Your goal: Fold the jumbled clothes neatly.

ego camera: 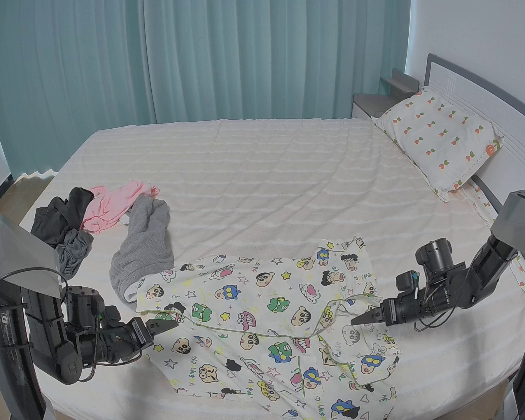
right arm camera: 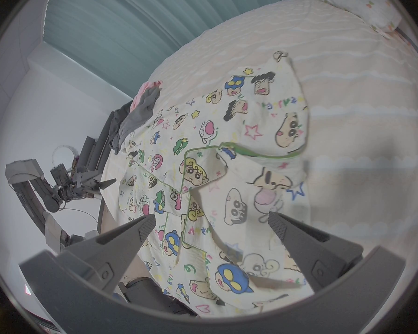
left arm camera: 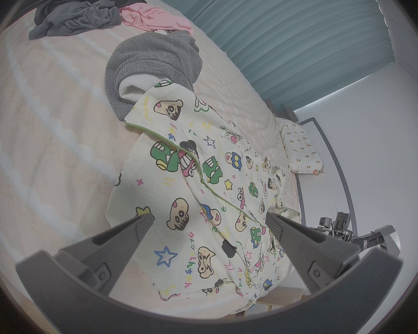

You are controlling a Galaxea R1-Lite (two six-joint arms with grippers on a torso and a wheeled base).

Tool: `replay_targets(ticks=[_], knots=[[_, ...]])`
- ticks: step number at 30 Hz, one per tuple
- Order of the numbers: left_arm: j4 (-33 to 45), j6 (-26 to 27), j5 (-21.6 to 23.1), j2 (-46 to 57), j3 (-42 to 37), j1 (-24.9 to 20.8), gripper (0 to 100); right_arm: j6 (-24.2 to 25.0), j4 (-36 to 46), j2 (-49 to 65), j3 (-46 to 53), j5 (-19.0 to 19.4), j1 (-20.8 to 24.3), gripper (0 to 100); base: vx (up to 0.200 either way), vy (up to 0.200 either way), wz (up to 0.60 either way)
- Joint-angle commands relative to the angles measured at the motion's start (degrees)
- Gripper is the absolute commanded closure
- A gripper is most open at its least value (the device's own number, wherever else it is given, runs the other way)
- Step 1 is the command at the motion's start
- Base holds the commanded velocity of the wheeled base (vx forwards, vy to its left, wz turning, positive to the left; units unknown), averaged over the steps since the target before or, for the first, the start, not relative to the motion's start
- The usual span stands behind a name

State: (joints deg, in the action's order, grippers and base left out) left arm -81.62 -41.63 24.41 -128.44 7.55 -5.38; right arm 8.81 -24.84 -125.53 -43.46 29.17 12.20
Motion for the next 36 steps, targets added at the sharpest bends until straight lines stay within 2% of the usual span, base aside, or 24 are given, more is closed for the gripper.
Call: replay_targets(ticks=[1,8,13,15,23,27,28,31,36], knots=[[-0.03,0.06,-0.06,-0.06,-0.08,0.01,0,0.24,-0.12,-7.19,-7.25,-1.84,1.51,0,0.0,0.0,0.0],[-0.03,0.06,-0.06,-0.06,-0.08,0.01,0,4.81,-0.12,-12.64,-17.89,-2.98,0.01,0,0.0,0.0,0.0],[-0.03,0.06,-0.06,-0.14,-0.08,-0.07,0,5.69,0.32,-15.8,-21.49,-3.68,-0.51,0,0.0,0.0,0.0],[-0.03,0.06,-0.15,-0.14,-0.08,-0.07,0,6.13,0.5,-17.74,-24.13,-5.09,-0.69,0,0.0,0.0,0.0],[-1.53,-0.12,-3.75,-1.64,0.01,-1.66,0,8.41,1.03,-18.7,-26.68,-5.71,-0.78,0,0.0,0.0,0.0],[-2.32,-0.12,-3.84,-1.99,-0.08,-1.66,0,11.49,0.15,-15.71,-25.71,-5.97,-2.1,0,0.0,0.0,0.0],[-2.41,-0.21,-3.84,-1.99,-0.08,-1.66,0,14.57,-0.29,-11.85,-23.07,-5.09,-2.89,0,0.0,0.0,0.0],[-2.41,-0.21,-3.84,-1.99,-0.08,-1.66,0,16.24,-0.47,-8.24,-20.0,-2.54,-4.2,0,0.0,0.0,0.0],[-2.41,-0.21,-3.84,-1.99,-0.08,-1.66,0,15.0,-0.56,-3.23,-12.0,-1.49,-6.05,0,0.0,0.0,0.0]])
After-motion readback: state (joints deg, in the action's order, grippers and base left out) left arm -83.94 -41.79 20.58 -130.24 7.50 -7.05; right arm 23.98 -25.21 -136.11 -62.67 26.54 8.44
